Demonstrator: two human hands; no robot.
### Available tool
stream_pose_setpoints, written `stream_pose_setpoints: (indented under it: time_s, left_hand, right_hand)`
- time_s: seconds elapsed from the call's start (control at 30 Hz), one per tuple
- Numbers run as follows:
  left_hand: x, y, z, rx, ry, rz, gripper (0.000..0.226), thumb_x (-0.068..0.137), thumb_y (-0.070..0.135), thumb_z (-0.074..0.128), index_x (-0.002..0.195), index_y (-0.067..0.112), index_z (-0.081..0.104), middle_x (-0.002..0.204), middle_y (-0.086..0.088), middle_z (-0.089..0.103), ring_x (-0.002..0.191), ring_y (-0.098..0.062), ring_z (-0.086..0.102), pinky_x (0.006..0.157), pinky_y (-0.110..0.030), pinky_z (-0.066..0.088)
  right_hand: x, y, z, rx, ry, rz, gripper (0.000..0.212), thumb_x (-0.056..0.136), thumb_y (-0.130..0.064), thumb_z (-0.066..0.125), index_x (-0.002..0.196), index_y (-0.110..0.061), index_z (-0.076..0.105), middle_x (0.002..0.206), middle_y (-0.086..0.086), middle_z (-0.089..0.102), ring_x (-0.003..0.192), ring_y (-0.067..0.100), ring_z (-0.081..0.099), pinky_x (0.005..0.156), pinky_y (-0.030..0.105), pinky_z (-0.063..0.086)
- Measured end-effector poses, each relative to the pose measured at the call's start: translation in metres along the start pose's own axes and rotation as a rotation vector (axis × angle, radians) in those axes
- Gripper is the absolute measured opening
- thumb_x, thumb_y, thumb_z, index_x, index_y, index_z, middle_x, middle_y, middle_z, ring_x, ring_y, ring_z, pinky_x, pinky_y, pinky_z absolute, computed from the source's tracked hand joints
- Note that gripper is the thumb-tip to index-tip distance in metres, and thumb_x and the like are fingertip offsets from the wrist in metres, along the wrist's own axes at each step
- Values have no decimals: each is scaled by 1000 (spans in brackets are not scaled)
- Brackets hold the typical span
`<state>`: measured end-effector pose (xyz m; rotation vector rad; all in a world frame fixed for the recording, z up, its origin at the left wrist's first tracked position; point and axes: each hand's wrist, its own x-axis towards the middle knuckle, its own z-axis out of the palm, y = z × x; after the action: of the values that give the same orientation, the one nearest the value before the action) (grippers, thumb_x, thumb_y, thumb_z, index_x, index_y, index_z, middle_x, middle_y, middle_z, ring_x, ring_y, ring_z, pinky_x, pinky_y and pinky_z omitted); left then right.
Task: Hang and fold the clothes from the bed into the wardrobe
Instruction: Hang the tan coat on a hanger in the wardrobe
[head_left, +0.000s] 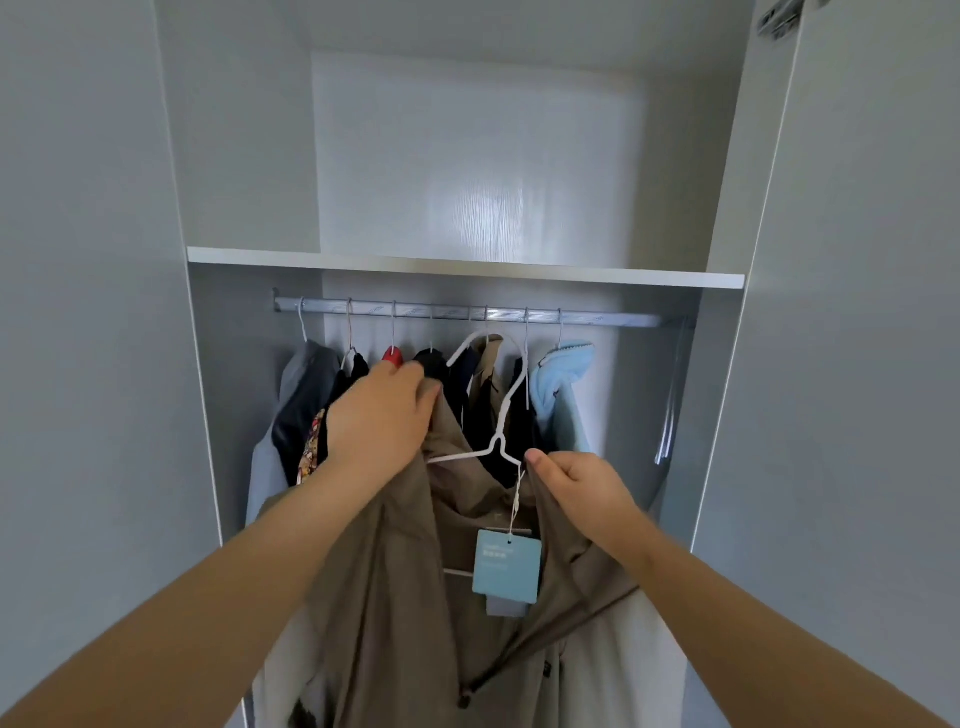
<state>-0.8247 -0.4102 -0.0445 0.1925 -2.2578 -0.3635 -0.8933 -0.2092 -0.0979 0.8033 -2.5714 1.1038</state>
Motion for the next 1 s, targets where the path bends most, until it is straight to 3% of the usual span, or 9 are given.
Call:
stream_pose_setpoints:
  time_s: [0.03, 0.2, 0.37, 0.47, 0.57, 0.67, 0.77, 0.87, 1.0]
  left_hand:
    - [7, 5, -3, -25, -17, -45, 28, 98, 36, 37, 81, 14, 43, 79, -3, 48, 74, -24, 52, 62, -34, 42]
    - [12, 15, 3, -850, -332, -620, 14, 94, 26, 52, 93, 17, 42, 65, -2, 43, 53, -12, 40, 44, -22, 37]
    - [4, -2, 8, -635, -339, -233, 36, 88, 31, 60, 118, 28, 40, 80, 2, 52, 69, -10, 53, 62, -23, 46]
    - [-5, -12, 11, -72, -644, 61, 30, 91, 53, 42, 103, 29, 55, 90, 6, 58, 83, -10, 56, 83, -34, 48]
    - [-17, -16, 19, -122, -813, 60, 31, 92, 49, 44, 75, 25, 53, 67, 8, 50, 63, -8, 48, 65, -25, 41]
    - [-22, -12, 25, -449, -759, -38, 25, 93, 34, 53, 79, 15, 60, 62, 5, 44, 57, -8, 41, 57, -21, 35]
    - [-24, -4, 29, -595, -590, -139, 24, 93, 30, 53, 74, 18, 61, 53, 11, 43, 48, -3, 39, 51, -16, 34]
    - [-20, -3, 29, -654, -426, -191, 29, 95, 27, 50, 68, 18, 55, 50, 10, 43, 43, -1, 39, 48, -15, 34]
    - [-16, -6, 30, -592, -300, -234, 33, 96, 30, 48, 70, 11, 56, 57, 0, 45, 56, -14, 45, 61, -33, 40]
  right_hand:
    - [-1, 2, 3, 25, -11, 17, 53, 95, -45, 43, 51, -20, 27, 40, -6, 29, 42, 7, 29, 48, 23, 25]
    - [1, 2, 12, 97, -50, 86, 55, 93, -47, 45, 50, -20, 25, 34, -7, 28, 36, 8, 29, 50, 27, 25]
    - [4, 14, 6, 128, 6, 286, 51, 91, -50, 49, 54, -14, 43, 34, -7, 30, 35, 9, 32, 50, 24, 30]
    - [2, 14, 9, 158, 5, 338, 53, 91, -49, 50, 71, -1, 62, 52, 10, 52, 49, 16, 48, 57, 25, 38]
    - [2, 11, 8, 123, 20, 299, 51, 91, -47, 50, 65, -5, 62, 42, -2, 49, 45, 11, 46, 56, 26, 38]
    - [1, 8, 2, 80, 72, 249, 54, 93, -41, 51, 47, -17, 37, 30, -8, 36, 39, 8, 34, 52, 25, 32]
    - [-2, 8, -8, 58, 174, 200, 45, 93, -37, 51, 51, -23, 43, 44, -17, 49, 60, 9, 44, 75, 29, 34]
    - [-7, 13, -19, -101, 301, 323, 18, 92, -45, 44, 86, -36, 58, 104, -10, 61, 107, 17, 43, 96, 38, 23]
    - [-11, 27, -25, -126, 235, 592, 42, 93, -47, 39, 128, -25, 46, 136, 6, 44, 126, 29, 34, 102, 44, 27]
